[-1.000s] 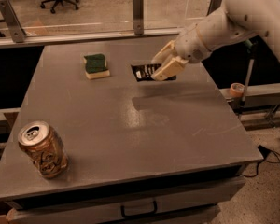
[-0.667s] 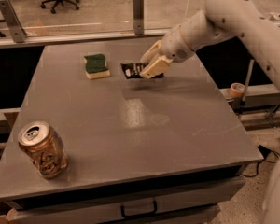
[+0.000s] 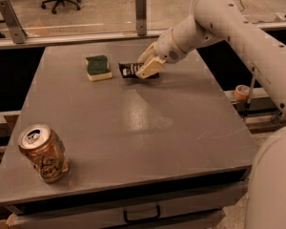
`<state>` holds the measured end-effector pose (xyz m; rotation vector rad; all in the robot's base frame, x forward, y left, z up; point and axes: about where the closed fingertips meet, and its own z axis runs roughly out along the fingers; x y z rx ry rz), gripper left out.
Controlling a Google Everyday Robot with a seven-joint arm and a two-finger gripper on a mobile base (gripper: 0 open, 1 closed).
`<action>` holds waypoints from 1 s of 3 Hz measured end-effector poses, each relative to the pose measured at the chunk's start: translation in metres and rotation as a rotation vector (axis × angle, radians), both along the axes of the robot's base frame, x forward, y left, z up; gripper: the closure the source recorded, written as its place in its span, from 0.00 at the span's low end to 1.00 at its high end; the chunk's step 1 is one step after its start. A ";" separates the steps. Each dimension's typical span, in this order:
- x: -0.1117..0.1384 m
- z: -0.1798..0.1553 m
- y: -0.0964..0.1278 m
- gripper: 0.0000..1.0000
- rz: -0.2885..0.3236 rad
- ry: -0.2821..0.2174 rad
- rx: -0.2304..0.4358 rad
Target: Move rxbar chocolate near sponge
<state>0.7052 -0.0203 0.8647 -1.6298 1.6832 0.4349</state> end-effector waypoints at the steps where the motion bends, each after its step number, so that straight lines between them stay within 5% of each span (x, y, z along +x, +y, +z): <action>1: 0.007 -0.005 0.010 0.58 -0.013 0.009 0.006; 3: 0.006 -0.006 0.029 0.11 -0.005 0.017 0.024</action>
Offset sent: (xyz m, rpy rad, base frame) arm 0.0091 0.0274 -0.0055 0.0237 0.0145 -0.0176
